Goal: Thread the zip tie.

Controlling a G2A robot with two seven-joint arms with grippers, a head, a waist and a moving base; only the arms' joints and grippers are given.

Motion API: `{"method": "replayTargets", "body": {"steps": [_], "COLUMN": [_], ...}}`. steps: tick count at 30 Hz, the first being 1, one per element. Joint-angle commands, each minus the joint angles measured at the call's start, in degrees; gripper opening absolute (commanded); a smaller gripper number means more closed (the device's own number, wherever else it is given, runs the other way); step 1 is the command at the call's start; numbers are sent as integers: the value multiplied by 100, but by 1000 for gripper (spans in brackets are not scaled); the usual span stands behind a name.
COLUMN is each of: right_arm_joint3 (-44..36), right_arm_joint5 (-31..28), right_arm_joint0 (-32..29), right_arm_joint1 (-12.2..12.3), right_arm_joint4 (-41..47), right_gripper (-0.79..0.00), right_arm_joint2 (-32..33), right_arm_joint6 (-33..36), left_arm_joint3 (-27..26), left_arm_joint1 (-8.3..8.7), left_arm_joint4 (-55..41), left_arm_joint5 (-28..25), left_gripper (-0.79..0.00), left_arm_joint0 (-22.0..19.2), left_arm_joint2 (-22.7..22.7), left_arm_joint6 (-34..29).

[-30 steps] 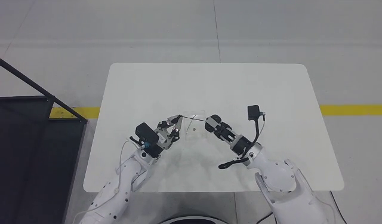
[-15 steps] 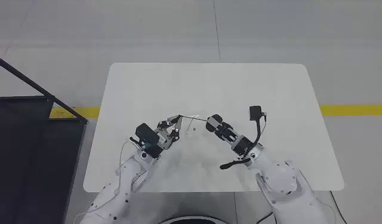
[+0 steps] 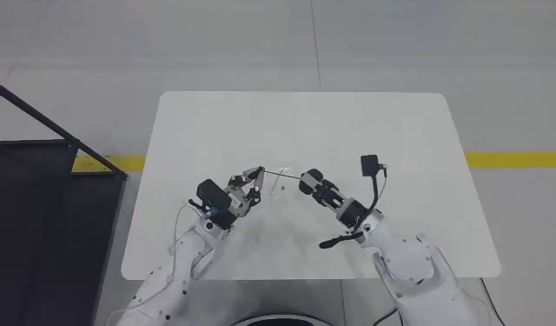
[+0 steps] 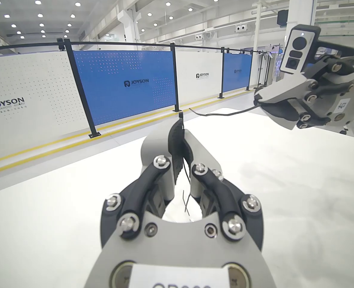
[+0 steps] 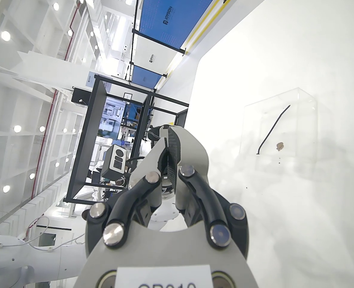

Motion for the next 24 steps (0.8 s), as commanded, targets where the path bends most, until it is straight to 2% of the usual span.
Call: {"method": "replayTargets", "body": {"steps": [1,24], "right_arm_joint3": [5,78], "right_arm_joint5": [39,294], "right_arm_joint0": [15,140], "right_arm_joint1": [-4,-25], "right_arm_joint4": [2,71], "right_gripper": [-785,-785], "right_arm_joint2": [-8,-5], "right_arm_joint6": [-8,18], "left_arm_joint3": [0,0], "left_arm_joint1": [0,0], "left_arm_joint4": [0,0], "left_arm_joint5": [0,0], "left_gripper": [-785,-785], "left_arm_joint0": [0,0], "left_arm_joint2": [0,0], "left_arm_joint6": [0,0]}}
